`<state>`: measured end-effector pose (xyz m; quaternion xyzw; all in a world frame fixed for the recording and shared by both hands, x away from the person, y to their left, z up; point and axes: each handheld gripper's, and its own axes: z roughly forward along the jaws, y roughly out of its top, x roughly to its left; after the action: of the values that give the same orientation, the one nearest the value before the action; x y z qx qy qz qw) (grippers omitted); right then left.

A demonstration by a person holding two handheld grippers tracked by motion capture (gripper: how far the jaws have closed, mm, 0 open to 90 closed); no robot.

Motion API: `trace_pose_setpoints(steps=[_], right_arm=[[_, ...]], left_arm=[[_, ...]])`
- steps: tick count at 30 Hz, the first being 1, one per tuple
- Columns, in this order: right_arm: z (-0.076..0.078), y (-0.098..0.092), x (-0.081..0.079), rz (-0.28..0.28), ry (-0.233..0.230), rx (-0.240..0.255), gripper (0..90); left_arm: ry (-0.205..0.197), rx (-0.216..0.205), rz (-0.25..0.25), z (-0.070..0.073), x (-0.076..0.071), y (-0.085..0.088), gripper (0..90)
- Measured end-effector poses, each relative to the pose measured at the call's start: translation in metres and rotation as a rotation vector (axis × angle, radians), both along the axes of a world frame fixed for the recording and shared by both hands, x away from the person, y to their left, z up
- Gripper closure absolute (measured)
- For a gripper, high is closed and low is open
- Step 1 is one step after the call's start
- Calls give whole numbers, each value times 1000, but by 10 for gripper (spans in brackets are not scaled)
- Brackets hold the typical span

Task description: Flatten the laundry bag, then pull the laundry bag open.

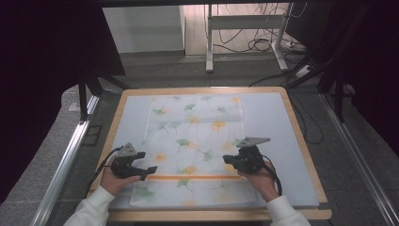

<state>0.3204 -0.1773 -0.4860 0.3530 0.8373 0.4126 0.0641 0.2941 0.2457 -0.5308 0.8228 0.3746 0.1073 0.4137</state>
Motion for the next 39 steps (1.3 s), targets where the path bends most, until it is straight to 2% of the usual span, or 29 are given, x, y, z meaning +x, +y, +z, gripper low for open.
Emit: trace_pose_setpoints(steps=[2,7,18,20,23,25,32,33,34,39], right_arm=[[-2,-3,-4,-1,4,-4,890],[-12,-18,-24,-10,27,-7,890],[-21,-34,-51,-22,50,-15,890],[-21,-36,-53,-25,53,-16,890],[-22,-39,-54,-33,52,-18,890],[-23,-39,-54,-31,49,-26,890],[-22,-40,-55,-35,51,-30,890],[-22,-40,-55,-37,49,-30,890],[-22,-40,-55,-37,49,-30,890],[-24,-38,-57,-31,50,-43,890]], left_arm=[[1,-1,0,0,0,0,180],[6,-18,7,1,-1,0,180],[-7,-5,-2,5,-3,-7,181],[-7,-4,-4,6,-3,-8,184],[2,-34,-20,9,-4,-12,188],[4,-37,-26,9,-4,-14,191],[-6,-20,-44,12,-4,-22,211],[6,-32,-69,14,-4,-25,222],[6,-32,-69,14,-4,-25,231],[1,-14,-126,19,-4,-41,249]])
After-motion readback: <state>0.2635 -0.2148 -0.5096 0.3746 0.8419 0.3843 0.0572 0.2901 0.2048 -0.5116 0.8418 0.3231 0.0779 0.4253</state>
